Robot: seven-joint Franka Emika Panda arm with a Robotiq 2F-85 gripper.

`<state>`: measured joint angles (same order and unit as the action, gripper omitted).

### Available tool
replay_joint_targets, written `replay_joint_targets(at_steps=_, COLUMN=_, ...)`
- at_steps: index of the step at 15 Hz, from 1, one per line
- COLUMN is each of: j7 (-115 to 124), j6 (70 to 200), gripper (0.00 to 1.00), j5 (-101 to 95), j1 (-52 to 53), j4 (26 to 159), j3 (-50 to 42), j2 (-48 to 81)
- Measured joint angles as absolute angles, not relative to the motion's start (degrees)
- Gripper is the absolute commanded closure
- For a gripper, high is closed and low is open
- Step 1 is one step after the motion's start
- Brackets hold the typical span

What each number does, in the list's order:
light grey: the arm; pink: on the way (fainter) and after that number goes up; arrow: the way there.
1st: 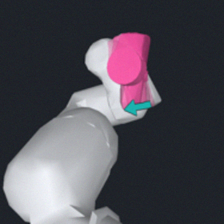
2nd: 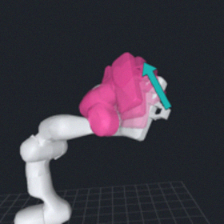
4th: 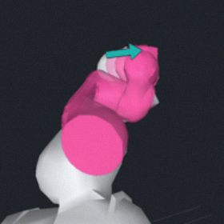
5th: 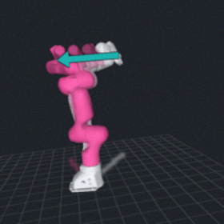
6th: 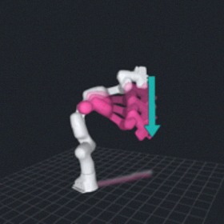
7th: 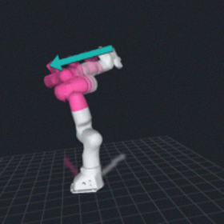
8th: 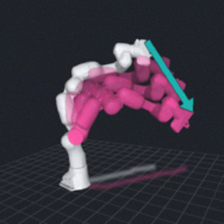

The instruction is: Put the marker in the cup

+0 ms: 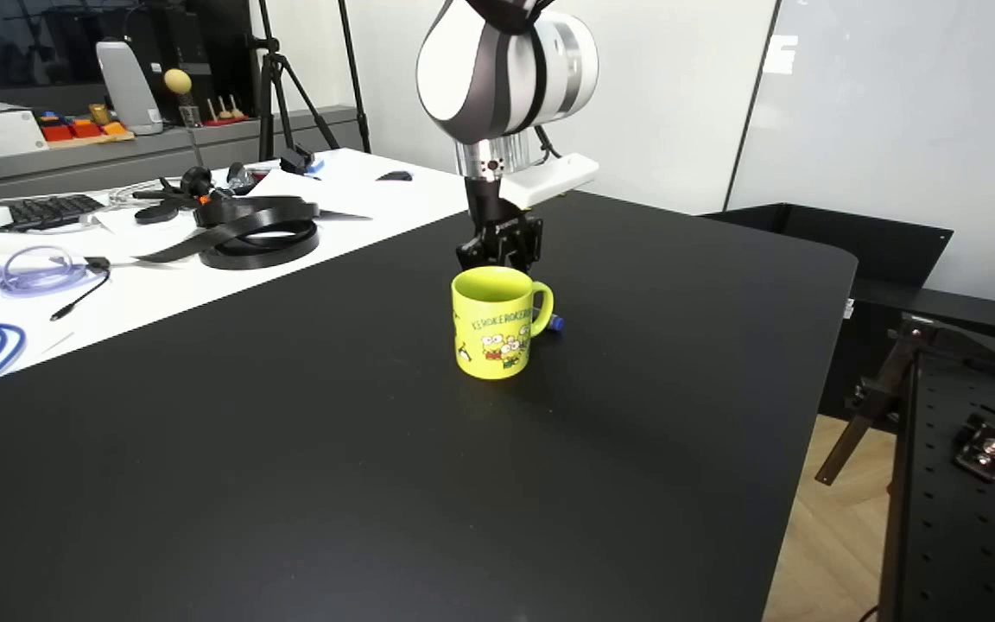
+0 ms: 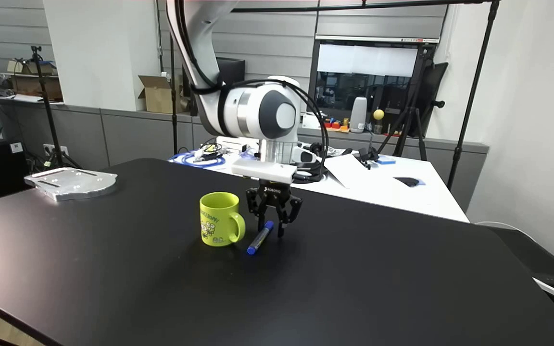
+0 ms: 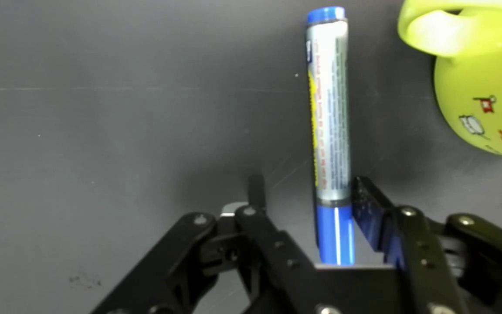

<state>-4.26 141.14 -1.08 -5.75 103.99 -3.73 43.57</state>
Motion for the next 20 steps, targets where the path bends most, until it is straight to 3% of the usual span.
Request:
replay_joint_targets(at_steps=4, j7=-4.3, j6=141.2, gripper=0.99, j5=-1.1, j1=-5.8, j4=104.0, j3=-3.4, j2=43.6)
replay_joint_targets(at_steps=6, j7=-4.4, j6=141.2, gripper=0.95, j5=-1.0, j1=-5.8, j4=103.9, j3=-3.3, j2=43.6)
replay_joint_targets(at_steps=12, j7=-4.9, j6=141.4, gripper=0.95, j5=-1.1, j1=-5.9, j4=103.9, j3=-2.9, j2=42.5)
replay_joint_targets(at_steps=20, j7=-3.8, j6=135.7, gripper=0.95, j5=-8.1, j1=-1.0, j4=106.2, j3=-5.3, j2=31.3)
